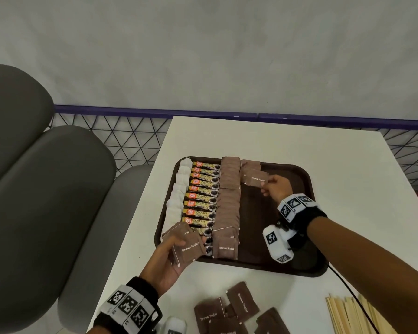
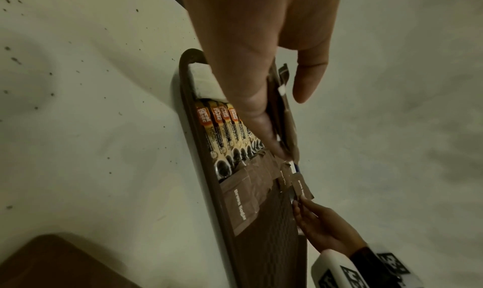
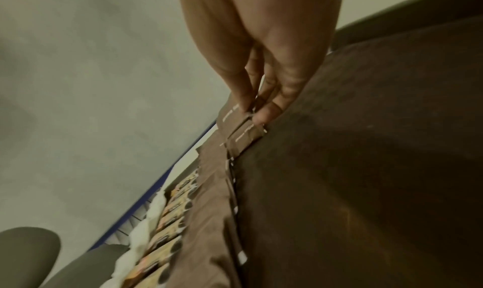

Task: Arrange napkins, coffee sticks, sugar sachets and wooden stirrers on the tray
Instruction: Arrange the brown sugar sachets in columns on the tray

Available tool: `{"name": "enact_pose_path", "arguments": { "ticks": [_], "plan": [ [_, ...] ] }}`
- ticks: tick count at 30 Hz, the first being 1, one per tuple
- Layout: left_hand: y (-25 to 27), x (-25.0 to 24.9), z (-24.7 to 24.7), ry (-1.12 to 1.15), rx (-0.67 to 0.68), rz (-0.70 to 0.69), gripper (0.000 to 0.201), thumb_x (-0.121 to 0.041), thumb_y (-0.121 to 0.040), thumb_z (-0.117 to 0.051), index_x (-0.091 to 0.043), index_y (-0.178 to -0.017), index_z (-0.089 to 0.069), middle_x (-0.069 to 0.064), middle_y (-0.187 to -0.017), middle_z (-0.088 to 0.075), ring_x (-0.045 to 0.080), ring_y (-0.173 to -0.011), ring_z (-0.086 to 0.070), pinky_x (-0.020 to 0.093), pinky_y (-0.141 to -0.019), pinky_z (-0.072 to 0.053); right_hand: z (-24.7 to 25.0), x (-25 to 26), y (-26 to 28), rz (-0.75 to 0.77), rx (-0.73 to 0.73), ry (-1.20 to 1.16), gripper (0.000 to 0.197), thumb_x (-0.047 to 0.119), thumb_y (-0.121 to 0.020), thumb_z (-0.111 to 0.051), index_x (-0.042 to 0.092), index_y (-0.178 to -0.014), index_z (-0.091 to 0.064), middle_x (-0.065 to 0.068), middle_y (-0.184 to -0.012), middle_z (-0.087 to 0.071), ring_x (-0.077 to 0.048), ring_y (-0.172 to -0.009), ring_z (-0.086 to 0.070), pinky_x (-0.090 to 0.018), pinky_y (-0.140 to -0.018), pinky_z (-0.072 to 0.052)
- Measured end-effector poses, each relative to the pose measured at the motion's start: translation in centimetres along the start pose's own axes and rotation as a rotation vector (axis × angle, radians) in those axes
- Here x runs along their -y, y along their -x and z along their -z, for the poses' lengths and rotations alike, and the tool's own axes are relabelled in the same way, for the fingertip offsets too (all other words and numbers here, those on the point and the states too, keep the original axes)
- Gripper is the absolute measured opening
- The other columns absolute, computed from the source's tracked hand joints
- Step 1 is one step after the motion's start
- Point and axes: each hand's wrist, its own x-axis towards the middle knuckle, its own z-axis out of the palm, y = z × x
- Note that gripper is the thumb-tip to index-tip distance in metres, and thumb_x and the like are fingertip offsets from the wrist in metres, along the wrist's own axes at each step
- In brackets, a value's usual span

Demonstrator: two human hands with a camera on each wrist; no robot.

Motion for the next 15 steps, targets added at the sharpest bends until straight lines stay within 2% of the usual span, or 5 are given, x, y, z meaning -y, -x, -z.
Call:
{"name": "enact_pose_path", "arguments": {
  "ticks": [4,8,10,12,15],
  "plan": [
    [-0.3,-0.3,0.0,0.0,0.034,-0.005,0.047,0.009,-0.079,-0.045,-0.005,-0.122,-0.053,0.028,-0.116,-0.063,0.037,-0.099,-0.066,0.035,-0.069,-0.059,-0.8,0.1,-1.3,0.004,-0.074,0.119,0.012,0.0,-0.082,-0.062,0.003,-0.094,-0.06,-0.011,-0.07,-0.061,-0.002,-0.034,-0.052,-0.006,-0.037,-0.039],
    [-0.7,-0.6,0.1,-0.02,-0.018,-0.061,0.034,0.011,-0.082,-0.044,-0.006,-0.109,-0.058,0.02,-0.094,-0.072,0.029,-0.08,-0.071,0.033,-0.064,-0.06,-2.0,-0.1,-1.9,0.006,-0.121,0.224,0.012,0.0,-0.079,-0.063,0.005,-0.09,-0.063,-0.022,-0.097,-0.068,-0.024,-0.075,-0.06,-0.034,-0.071,-0.052],
    [-0.7,-0.7,0.3,-0.005,-0.034,-0.074,0.035,0.011,-0.083,-0.046,-0.006,-0.111,-0.057,0.02,-0.095,-0.072,0.028,-0.079,-0.072,0.034,-0.063,-0.06,-2.4,0.0,-1.9,0.002,-0.139,0.264,0.013,0.003,-0.081,-0.063,0.005,-0.094,-0.063,-0.02,-0.103,-0.066,-0.029,-0.092,-0.062,-0.037,-0.083,-0.05],
    [-0.7,-0.7,0.7,-0.001,-0.055,-0.075,0.038,0.007,-0.083,-0.05,-0.007,-0.118,-0.055,0.021,-0.099,-0.071,0.029,-0.082,-0.072,0.036,-0.063,-0.06,-2.6,0.1,-1.9,0.004,-0.138,0.3,0.016,0.006,-0.082,-0.065,0.004,-0.098,-0.062,-0.019,-0.106,-0.065,-0.033,-0.101,-0.06,-0.036,-0.085,-0.048],
    [-0.7,-0.8,0.8,-0.032,-0.076,-0.079,0.036,0.002,-0.083,-0.053,-0.009,-0.118,-0.055,0.019,-0.097,-0.072,0.027,-0.078,-0.072,0.035,-0.058,-0.059,-2.8,0.1,-1.9,0.024,-0.152,0.327,0.017,0.008,-0.081,-0.067,0.004,-0.096,-0.062,-0.019,-0.106,-0.065,-0.033,-0.101,-0.059,-0.035,-0.084,-0.047]
  ]
}}
